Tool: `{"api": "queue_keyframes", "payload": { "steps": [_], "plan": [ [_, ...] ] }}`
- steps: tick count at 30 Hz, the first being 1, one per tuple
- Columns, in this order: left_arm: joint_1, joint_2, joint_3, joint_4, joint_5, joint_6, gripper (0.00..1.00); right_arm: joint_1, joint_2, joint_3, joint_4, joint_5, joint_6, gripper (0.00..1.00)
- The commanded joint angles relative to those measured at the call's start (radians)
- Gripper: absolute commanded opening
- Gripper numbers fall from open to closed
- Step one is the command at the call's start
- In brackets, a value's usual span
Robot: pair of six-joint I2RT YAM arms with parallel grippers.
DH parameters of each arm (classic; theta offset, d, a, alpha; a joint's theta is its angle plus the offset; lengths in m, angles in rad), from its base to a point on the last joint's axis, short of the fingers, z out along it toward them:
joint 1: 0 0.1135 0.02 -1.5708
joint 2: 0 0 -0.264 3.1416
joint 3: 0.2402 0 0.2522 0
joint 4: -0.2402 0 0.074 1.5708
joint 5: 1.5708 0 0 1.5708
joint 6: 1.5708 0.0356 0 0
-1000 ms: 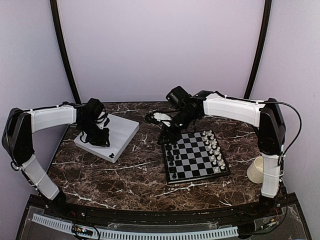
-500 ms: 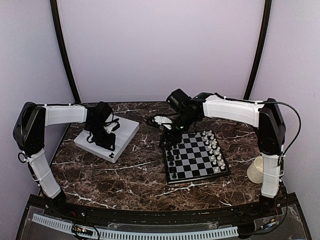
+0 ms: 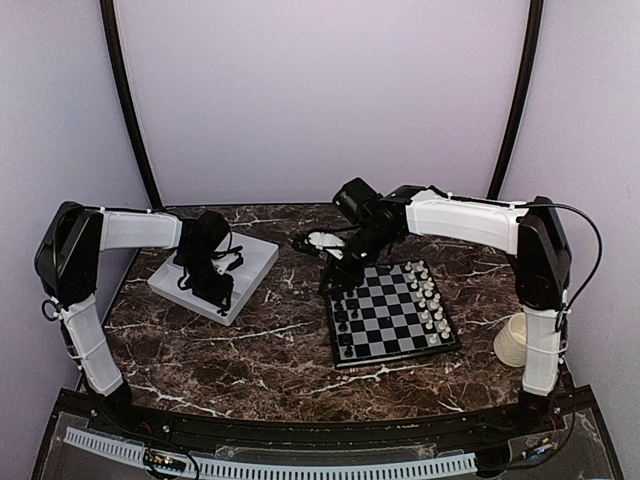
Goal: Set up the chess pieces on the board
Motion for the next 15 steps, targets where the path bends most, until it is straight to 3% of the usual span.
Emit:
{"api": "queue_keyframes", "payload": {
  "steps": [1, 15],
  "plan": [
    [-0.014, 0.021, 0.025, -0.038, -0.017, 0.022, 0.34, 0.01, -0.032, -0.004, -0.008, 0.009, -0.008, 0.35],
    [-0.018, 0.088, 0.052, -0.057, -0.022, -0.011, 0.24, 0.01, -0.025, -0.005, -0.008, 0.008, -0.006, 0.35]
  ]
}}
